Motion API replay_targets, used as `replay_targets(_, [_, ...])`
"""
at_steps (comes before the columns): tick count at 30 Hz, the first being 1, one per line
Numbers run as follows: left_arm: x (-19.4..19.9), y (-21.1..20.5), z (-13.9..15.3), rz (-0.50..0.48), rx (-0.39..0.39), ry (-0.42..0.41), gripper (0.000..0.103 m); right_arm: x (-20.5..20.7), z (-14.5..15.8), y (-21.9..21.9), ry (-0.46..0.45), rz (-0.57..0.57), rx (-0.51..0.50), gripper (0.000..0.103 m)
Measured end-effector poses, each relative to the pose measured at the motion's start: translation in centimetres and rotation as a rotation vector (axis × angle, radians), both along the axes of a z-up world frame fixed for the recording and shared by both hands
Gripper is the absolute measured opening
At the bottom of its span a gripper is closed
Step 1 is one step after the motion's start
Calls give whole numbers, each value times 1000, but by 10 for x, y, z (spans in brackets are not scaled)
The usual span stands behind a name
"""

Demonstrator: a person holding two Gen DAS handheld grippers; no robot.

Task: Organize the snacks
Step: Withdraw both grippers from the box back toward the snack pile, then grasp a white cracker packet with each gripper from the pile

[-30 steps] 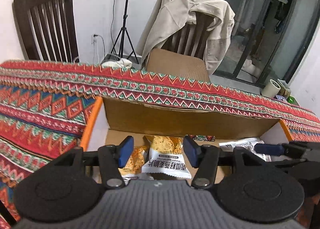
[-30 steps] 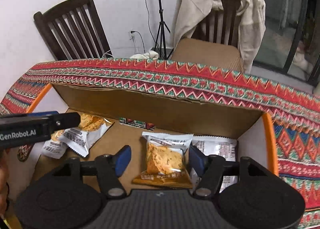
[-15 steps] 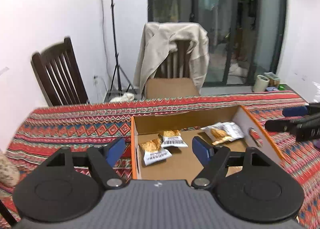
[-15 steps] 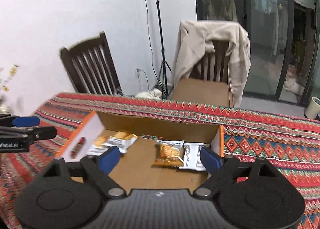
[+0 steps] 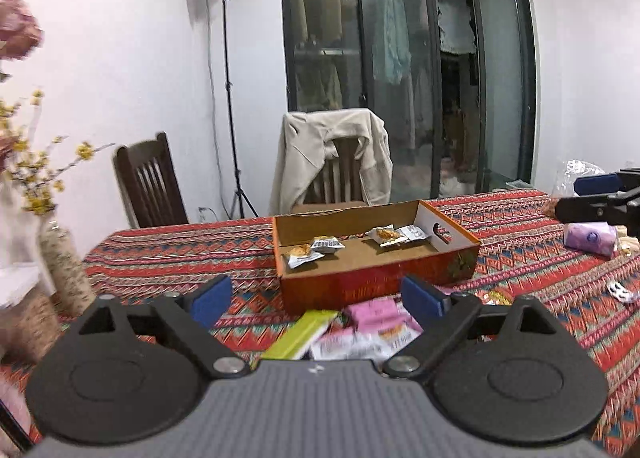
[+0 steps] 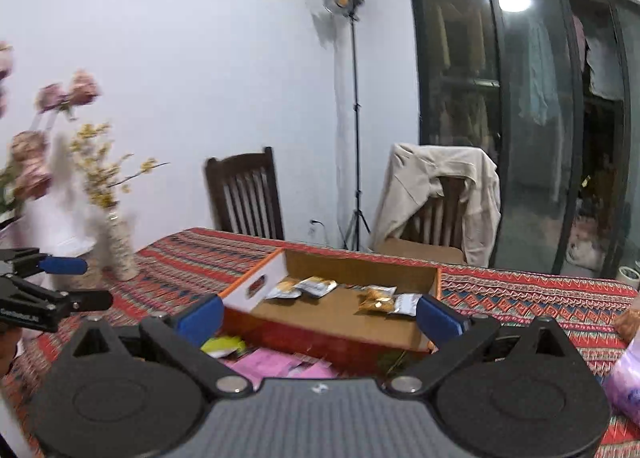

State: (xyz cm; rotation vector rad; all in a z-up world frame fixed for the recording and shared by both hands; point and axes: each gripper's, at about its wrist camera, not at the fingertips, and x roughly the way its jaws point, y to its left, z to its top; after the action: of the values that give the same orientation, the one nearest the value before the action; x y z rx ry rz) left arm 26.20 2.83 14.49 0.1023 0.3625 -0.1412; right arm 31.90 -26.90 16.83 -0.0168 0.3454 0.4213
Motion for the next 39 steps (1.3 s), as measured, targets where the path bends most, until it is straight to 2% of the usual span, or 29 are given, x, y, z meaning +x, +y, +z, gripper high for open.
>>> replay_targets(5, [-54,1,-20,28,-48,-16,100,-63,-28,9,-34,-1,-25,103])
replay_targets(9, [-85,-1,-46,71,-73,20,100,-98,-61,20,-14,0,-48,103])
replay_targets(12, [-98,3,-65,89,-85,77,100,-121,-87,22,8,-1,-31,103])
replay_targets(17, [-99,3,-86,103,-52,129,100,-136,-126,24,84,-3,2,103])
replay_targets(21, [-94,2,-89,103,-38,139,100,-137,-142,25,115,-39,-24,103])
replay_targets(29, [-73,9,-96,107,-50,160,100,-120,-141,28,135,-48,23,103])
replay_targets(34, [-57,23,-104,128,-69,169,100,-96,-143,37,187,-16,106,103])
replay_targets(39, [-41,48,-114,172,-103,196,100,-54,-152,72,266,47,168,100])
